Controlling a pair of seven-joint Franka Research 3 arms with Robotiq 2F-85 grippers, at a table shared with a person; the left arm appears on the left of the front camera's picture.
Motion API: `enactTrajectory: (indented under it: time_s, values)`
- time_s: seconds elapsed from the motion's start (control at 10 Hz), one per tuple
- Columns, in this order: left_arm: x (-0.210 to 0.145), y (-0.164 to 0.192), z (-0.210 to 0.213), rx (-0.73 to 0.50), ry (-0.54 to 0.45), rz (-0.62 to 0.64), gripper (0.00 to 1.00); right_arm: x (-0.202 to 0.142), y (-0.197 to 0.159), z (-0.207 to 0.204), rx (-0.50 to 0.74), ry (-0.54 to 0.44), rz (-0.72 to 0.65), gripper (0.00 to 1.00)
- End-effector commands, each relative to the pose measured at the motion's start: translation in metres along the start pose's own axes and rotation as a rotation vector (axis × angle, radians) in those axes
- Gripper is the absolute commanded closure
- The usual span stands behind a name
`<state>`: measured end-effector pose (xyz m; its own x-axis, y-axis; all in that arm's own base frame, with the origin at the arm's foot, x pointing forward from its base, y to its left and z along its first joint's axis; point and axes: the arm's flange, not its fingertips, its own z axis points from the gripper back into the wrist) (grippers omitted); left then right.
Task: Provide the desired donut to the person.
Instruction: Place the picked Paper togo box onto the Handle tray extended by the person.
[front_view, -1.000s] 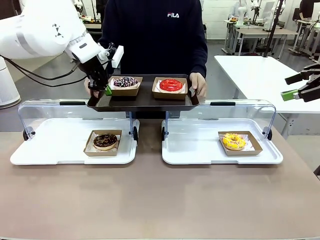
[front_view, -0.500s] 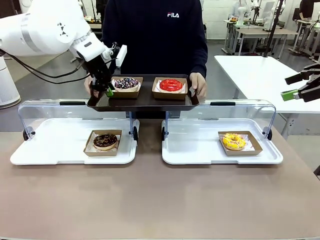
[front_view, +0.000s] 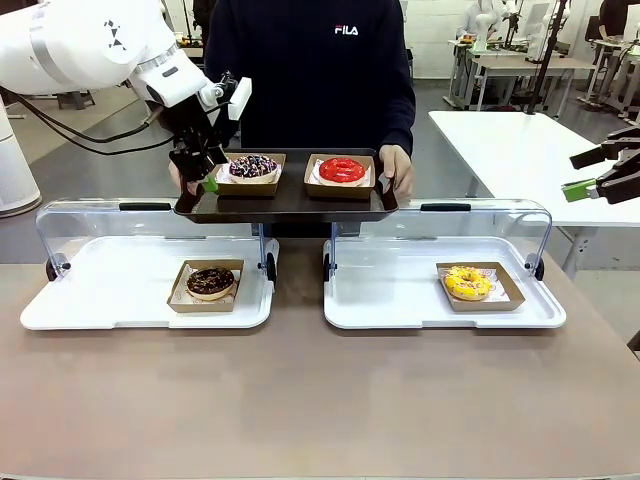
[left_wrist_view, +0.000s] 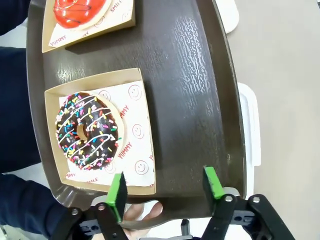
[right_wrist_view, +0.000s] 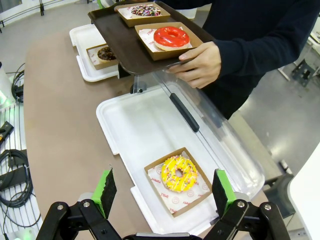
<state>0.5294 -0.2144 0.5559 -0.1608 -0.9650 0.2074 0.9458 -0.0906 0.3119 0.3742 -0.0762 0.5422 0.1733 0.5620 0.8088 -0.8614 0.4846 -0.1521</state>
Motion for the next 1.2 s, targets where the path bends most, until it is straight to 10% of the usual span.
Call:
enactTrajectory:
  time_s: [0.0, 0.6, 1.1]
  values:
    - [-0.004, 0.005, 0.007, -0.027, -0.016, 0.054, 0.00, -0.002, 0.001, 0.000, 0.009, 0.003, 0.012, 0.00]
    - [-0.016, -0.006, 0.012, -0.203, -0.053, 0.107, 0.00, -0.002, 0.001, 0.000, 0.009, 0.003, 0.012, 0.00]
    - [-0.015, -0.001, 0.004, -0.081, -0.030, 0.068, 0.00, -0.002, 0.001, 0.000, 0.009, 0.003, 0.012, 0.00]
